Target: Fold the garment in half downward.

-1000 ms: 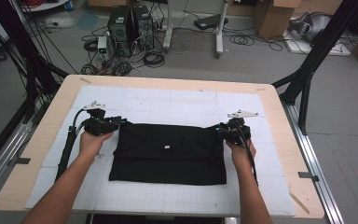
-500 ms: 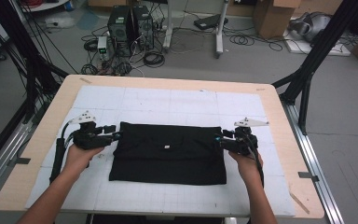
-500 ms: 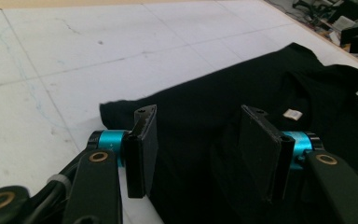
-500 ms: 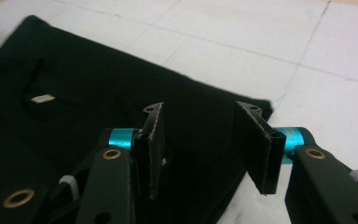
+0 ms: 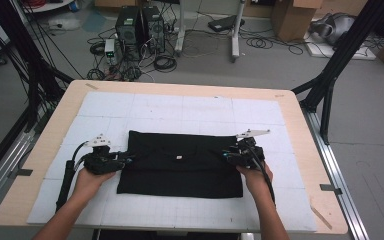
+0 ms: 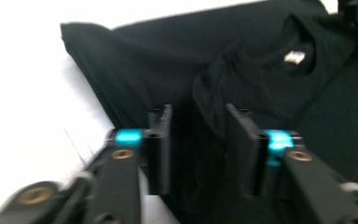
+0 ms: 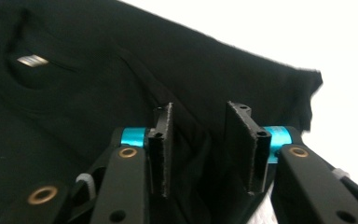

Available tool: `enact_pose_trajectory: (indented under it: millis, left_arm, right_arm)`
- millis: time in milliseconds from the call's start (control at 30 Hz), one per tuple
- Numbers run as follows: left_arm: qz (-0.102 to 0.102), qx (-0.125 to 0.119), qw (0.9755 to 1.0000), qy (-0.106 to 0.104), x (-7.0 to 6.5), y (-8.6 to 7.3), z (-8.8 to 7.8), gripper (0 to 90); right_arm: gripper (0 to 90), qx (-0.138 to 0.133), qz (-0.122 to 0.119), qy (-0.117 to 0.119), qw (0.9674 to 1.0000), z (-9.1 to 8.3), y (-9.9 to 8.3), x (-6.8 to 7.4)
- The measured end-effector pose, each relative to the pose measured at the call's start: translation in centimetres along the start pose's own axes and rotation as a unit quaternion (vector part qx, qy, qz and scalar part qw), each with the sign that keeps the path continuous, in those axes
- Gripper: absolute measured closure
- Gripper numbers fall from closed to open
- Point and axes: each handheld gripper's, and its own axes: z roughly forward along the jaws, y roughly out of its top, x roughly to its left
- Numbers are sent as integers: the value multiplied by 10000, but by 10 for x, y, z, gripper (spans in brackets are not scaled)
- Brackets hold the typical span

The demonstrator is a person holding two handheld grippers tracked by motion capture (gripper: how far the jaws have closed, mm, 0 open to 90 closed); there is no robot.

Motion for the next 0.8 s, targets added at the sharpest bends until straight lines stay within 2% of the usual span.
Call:
enact_pose_trajectory:
  millis: [67,100,133,400,533,733,800]
  left_arm:
    - [225,-49,9997,40,-3,-2,0,828]
    - [236,-101,9997,24,-4,-3,0,839]
    - [254,-138,9996,22,-5,-3,-1,844]
    - [271,-509,9983,-55,-13,-2,-14,839]
    - [344,-512,9981,-66,-18,-6,-18,839]
    - [334,-456,9984,-91,-24,-11,-23,825]
    - [344,-409,9985,-84,-27,-14,-25,817]
  right_arm:
    - [792,5,-4,55,10000,0,-2,-2]
    - [851,-22,-63,28,10000,-1,-3,-2]
    - [871,-59,-94,41,9999,-3,-4,-2]
    - [875,-502,-256,176,9983,-20,-18,-4]
    - [874,-624,-295,307,9971,-29,-25,-3]
    - [875,-653,-302,469,9963,-40,-40,-1]
    - [876,-649,-385,499,9959,-44,-45,0]
